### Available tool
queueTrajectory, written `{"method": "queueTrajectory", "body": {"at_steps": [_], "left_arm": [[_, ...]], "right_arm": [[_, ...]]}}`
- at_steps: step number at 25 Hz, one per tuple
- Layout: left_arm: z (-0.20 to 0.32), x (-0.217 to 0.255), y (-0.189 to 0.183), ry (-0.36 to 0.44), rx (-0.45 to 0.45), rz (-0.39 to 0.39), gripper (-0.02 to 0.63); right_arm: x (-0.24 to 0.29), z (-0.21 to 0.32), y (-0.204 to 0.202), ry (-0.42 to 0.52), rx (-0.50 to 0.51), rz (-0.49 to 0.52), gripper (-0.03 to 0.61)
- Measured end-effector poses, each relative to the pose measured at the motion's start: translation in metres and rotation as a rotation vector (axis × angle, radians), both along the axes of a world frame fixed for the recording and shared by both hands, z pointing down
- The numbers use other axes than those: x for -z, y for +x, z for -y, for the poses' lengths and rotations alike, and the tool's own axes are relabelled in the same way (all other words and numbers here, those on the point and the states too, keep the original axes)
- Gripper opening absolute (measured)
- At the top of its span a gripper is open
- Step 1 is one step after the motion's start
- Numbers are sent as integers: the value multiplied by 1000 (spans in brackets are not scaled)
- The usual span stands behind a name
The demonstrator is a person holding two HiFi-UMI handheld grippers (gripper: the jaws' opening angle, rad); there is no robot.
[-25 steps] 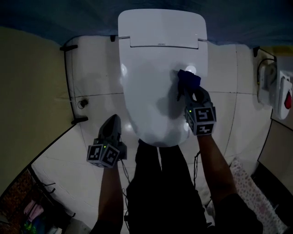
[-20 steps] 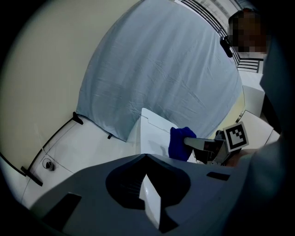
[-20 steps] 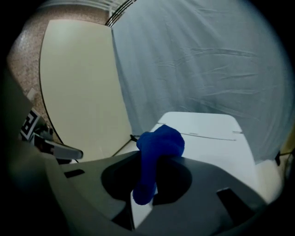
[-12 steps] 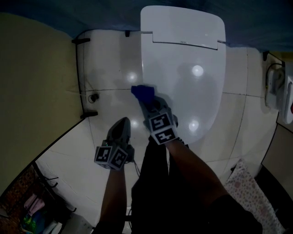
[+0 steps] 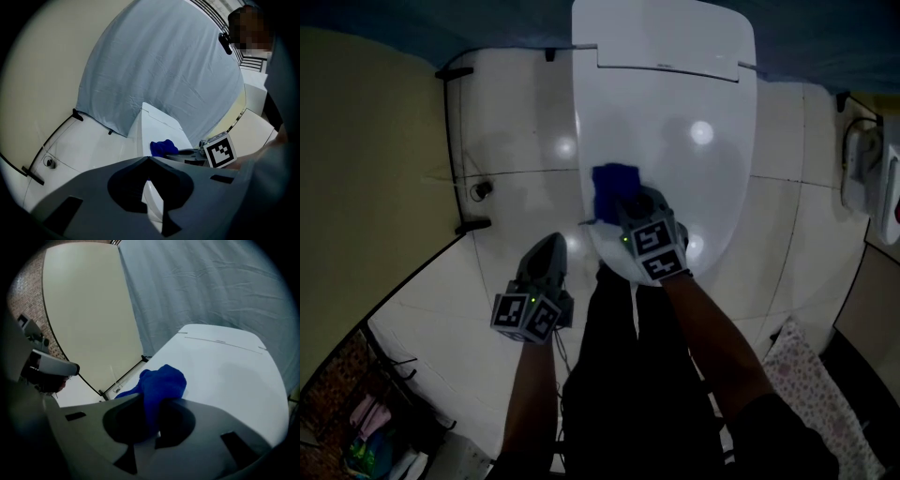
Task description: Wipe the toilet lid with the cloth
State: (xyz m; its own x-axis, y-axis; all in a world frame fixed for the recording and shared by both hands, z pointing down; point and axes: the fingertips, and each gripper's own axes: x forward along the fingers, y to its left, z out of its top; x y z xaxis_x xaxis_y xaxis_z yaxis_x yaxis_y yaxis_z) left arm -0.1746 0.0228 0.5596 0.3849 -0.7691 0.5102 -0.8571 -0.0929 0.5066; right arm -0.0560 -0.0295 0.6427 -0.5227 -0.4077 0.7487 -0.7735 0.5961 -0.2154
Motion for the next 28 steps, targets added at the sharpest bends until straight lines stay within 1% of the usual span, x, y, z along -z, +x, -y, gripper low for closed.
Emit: {"method": "queueTrajectory", "body": {"at_steps": [2,5,10,14,19,24,28], "left_arm": [[-3,4,13,-1,-5,-11,-8],[-3,5,29,0,-12,-27,-8],[-5,-2,43,-2,26,-25,-8],[-2,-2,61,2,12,-19,-8],[-3,-4,72,5,9,1,-8],[-8,-2,57,10,86,29,-8],[-13,0,41,26,134,49,-8]], "right_arm": [[2,-1,35,10,-31,-13,57],[1,-1,92,31,-81,-60,58],[-2,-8,181,52,-149,-161,58],[0,-11,236,62,-211,-205,58],[-1,-17,273,76,-244,-232,58],[-1,-20,288,79,-281,-222,58],[3,-21,287,59,-378,-205,57]]}}
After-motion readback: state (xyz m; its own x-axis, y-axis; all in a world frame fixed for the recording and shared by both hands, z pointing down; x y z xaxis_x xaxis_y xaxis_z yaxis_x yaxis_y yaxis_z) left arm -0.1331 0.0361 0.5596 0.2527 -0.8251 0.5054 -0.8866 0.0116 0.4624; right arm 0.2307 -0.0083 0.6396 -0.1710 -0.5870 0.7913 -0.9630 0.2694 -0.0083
